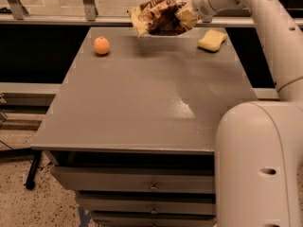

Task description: Move brown chip bag near sponge

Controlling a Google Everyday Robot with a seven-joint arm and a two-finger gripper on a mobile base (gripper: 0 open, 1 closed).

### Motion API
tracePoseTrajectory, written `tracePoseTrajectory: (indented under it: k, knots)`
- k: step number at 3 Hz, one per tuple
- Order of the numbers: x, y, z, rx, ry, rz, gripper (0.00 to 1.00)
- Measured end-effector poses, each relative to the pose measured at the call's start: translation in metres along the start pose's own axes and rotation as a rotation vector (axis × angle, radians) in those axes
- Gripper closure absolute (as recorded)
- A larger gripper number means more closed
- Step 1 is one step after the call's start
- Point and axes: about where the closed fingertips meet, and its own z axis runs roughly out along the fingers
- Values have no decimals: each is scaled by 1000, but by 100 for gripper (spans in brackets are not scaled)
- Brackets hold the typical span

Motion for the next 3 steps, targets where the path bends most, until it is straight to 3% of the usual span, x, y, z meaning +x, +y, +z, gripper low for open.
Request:
tracePoseTrajectory:
  k: [2,3]
  knots:
    - [35,-13,11,15,87,14,99]
    - [48,-10,15,-1,128,26,77]
